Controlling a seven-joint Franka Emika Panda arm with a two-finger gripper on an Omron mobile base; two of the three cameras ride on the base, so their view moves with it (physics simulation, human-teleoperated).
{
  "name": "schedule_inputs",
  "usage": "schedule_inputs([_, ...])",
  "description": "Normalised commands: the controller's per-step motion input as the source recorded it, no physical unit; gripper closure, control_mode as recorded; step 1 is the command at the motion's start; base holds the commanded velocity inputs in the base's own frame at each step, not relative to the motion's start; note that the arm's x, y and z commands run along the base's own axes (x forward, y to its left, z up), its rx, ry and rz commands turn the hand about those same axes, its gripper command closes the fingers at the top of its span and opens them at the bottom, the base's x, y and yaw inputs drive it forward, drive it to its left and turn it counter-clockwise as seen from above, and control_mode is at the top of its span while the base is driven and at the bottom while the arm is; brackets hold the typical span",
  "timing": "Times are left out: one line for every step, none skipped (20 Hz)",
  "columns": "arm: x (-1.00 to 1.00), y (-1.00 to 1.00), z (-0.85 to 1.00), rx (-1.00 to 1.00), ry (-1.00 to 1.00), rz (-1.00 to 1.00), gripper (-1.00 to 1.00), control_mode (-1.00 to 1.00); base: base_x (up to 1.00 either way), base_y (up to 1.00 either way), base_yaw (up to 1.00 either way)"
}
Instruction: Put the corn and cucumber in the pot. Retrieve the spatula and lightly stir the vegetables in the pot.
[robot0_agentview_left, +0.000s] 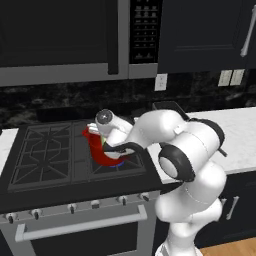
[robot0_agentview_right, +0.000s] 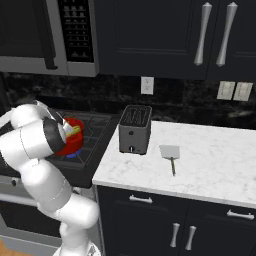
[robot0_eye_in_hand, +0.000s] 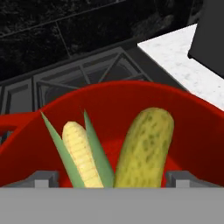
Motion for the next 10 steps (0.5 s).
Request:
schedule_inputs([-0.31,-0.25,1.00,0.00,-0.02,0.00,-1.00,-1.00,0.00,0.00,0.00])
schedule_inputs([-0.42,-0.29,1.00,0.03,0.00,0.00,-1.00,-1.00,0.00,0.00,0.00])
schedule_inputs([-0.46,-0.36,1.00,0.05,0.00,-0.01,-1.00,-1.00,0.00,0.00,0.00])
schedule_inputs([-0.52,-0.39,1.00,0.06,0.00,-0.01,-1.00,-1.00,0.00,0.00,0.00])
schedule_inputs([-0.58,-0.41,1.00,0.07,0.01,-0.01,-1.00,-1.00,0.00,0.00,0.00])
schedule_inputs([-0.65,-0.45,0.94,0.09,0.05,-0.02,-1.00,-1.00,0.00,0.00,0.00])
schedule_inputs([-0.73,-0.51,0.84,0.10,0.12,-0.03,-1.00,-1.00,0.00,0.00,0.00])
schedule_inputs([-0.72,-0.55,0.77,0.13,0.18,-0.04,-1.00,-1.00,0.00,0.00,0.00])
schedule_inputs([-0.74,-0.56,0.70,0.15,0.23,-0.05,-1.00,-1.00,0.00,0.00,0.00])
schedule_inputs([-0.79,-0.57,0.61,0.16,0.25,-0.06,-1.00,-1.00,0.00,0.00,0.00])
